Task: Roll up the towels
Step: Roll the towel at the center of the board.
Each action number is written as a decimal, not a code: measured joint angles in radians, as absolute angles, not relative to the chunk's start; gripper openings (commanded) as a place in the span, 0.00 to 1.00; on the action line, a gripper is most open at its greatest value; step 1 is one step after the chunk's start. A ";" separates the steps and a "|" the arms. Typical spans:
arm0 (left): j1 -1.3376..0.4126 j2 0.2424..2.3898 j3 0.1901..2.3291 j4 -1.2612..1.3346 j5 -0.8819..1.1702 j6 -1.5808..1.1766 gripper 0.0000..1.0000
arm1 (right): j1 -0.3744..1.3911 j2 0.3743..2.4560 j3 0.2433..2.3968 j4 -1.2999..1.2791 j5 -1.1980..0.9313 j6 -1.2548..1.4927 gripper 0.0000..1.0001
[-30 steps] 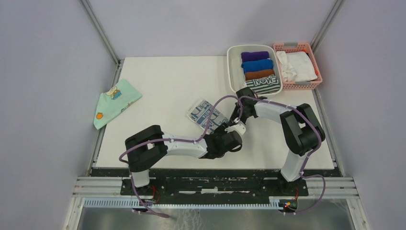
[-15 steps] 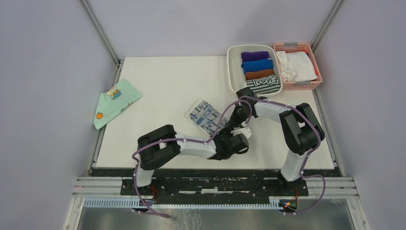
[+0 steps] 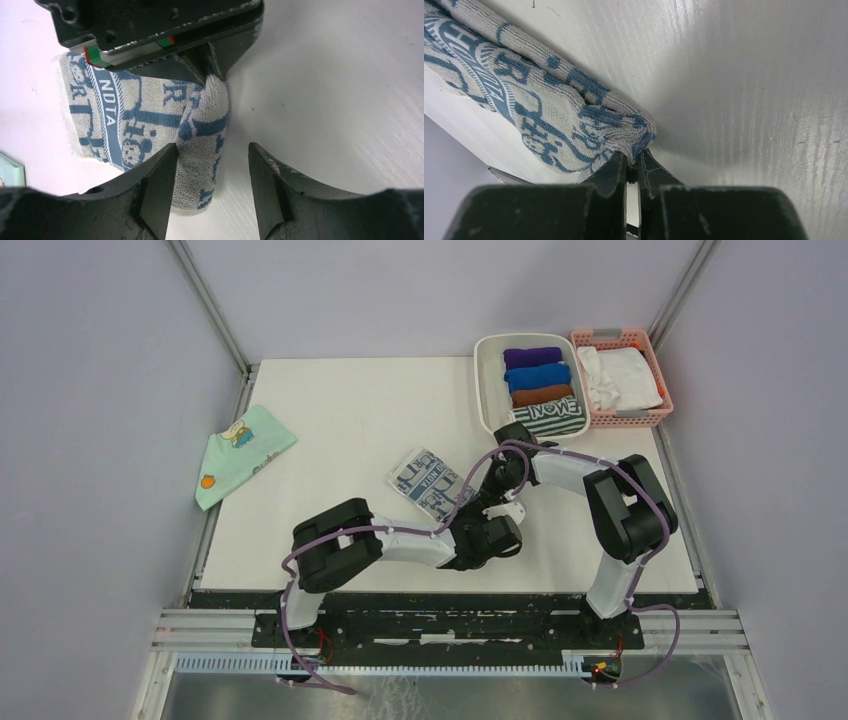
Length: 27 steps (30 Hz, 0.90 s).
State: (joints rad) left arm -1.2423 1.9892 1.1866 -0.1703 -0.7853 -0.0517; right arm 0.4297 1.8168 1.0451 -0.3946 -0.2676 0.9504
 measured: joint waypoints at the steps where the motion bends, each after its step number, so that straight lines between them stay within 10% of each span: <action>1: -1.239 1.989 1.187 -0.171 -0.785 -0.052 0.61 | 0.430 1.817 1.045 -0.395 -0.268 0.950 0.12; 17: -1.219 1.977 1.155 -0.166 -0.730 -0.089 0.35 | 0.415 1.817 1.044 -0.394 -0.282 0.950 0.15; 27: -1.110 1.892 1.092 -0.123 -0.476 -0.130 0.17 | 0.381 1.805 0.989 -0.306 -0.364 0.945 0.44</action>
